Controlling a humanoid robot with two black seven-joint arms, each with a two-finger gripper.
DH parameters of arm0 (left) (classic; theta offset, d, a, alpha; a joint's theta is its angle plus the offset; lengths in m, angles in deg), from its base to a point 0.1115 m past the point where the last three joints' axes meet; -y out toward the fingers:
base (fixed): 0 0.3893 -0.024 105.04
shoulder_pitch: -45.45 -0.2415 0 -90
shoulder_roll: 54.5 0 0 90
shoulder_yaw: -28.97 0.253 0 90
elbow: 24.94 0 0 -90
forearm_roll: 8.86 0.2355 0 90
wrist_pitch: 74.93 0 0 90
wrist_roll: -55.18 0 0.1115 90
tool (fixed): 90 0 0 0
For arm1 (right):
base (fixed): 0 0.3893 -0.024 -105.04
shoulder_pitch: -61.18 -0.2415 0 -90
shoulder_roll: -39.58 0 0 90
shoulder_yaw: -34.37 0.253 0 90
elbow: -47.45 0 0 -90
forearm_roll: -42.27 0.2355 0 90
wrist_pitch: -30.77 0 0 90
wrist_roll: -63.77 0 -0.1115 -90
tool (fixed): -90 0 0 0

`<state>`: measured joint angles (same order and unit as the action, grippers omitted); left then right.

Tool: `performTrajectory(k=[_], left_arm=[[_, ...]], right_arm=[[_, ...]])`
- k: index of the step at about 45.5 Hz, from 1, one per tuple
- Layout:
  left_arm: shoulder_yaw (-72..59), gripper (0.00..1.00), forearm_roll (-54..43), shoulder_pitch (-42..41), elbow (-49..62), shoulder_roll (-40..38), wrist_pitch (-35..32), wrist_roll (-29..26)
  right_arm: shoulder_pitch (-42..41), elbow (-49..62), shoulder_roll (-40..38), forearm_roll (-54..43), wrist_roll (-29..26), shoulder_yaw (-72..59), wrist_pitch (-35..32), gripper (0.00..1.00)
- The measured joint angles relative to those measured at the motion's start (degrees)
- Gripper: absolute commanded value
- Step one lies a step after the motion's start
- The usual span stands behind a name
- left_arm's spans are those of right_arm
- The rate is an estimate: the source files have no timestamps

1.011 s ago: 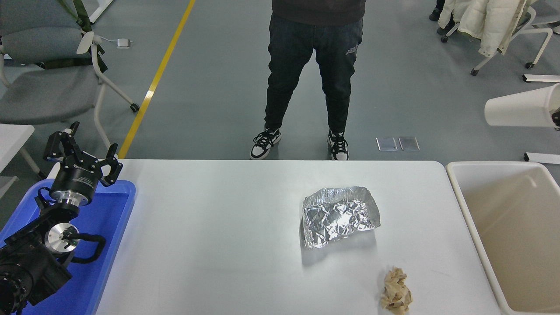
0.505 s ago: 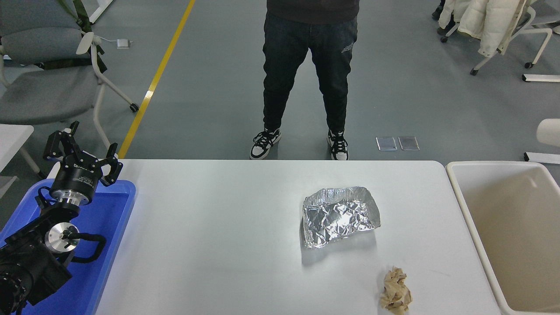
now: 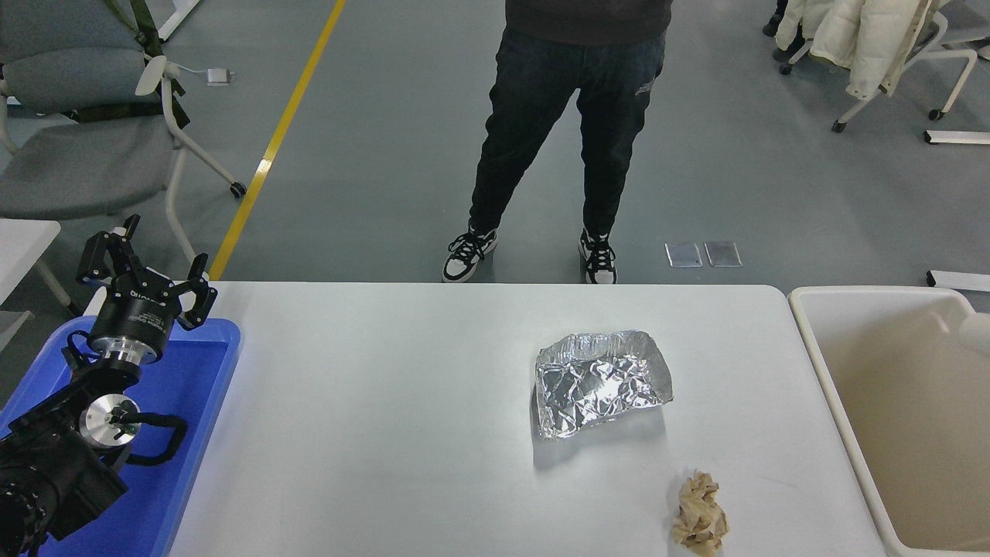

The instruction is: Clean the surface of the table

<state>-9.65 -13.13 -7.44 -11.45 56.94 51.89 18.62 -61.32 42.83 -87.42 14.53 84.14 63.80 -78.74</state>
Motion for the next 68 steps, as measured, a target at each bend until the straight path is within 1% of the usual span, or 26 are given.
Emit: performTrajectory(k=[12, 23, 31, 43, 44, 46, 47, 48, 49, 68], left_arm=[[0.0, 1.00, 0.0, 0.0, 0.0, 0.0, 0.0, 0.0], [0.0, 1.00, 0.0, 0.1, 0.0, 0.0, 0.1, 0.0], [0.0, 1.00, 0.0, 0.1, 0.0, 0.0, 0.1, 0.0], [0.0, 1.00, 0.0, 0.1, 0.0, 0.0, 0.1, 0.0], [0.0, 1.00, 0.0, 0.1, 0.0, 0.0, 0.1, 0.0], [0.0, 1.00, 0.0, 0.1, 0.0, 0.0, 0.1, 0.0], [0.0, 1.00, 0.0, 0.1, 0.0, 0.0, 0.1, 0.0], [0.0, 1.00, 0.0, 0.1, 0.0, 0.0, 0.1, 0.0], [0.0, 1.00, 0.0, 0.1, 0.0, 0.0, 0.1, 0.0], [0.0, 1.00, 0.0, 0.1, 0.0, 0.0, 0.1, 0.0]], right_arm=[[1.5, 1.0, 5.1, 0.1, -0.7, -2.0, 8.0, 0.00], [1.6, 1.2, 8.4, 0.2, -3.3, -2.8, 15.5, 0.00], [1.6, 1.3, 9.8, 0.2, -4.7, -2.9, 18.1, 0.00], [1.8, 1.3, 11.0, 0.2, -5.4, -3.1, 20.2, 0.00], [1.8, 1.3, 11.0, 0.2, -5.4, -3.1, 20.4, 0.10], [1.8, 1.3, 11.1, 0.2, -5.5, -3.2, 20.7, 0.57], [1.8, 1.3, 11.2, 0.2, -5.5, -3.2, 20.9, 0.75], [1.8, 1.3, 11.2, 0.2, -5.5, -3.2, 21.0, 0.89], [1.7, 1.3, 11.2, 0.2, -5.5, -3.2, 21.1, 0.99], [1.4, 1.3, 11.5, 0.2, -5.6, -5.8, 22.4, 1.00]])
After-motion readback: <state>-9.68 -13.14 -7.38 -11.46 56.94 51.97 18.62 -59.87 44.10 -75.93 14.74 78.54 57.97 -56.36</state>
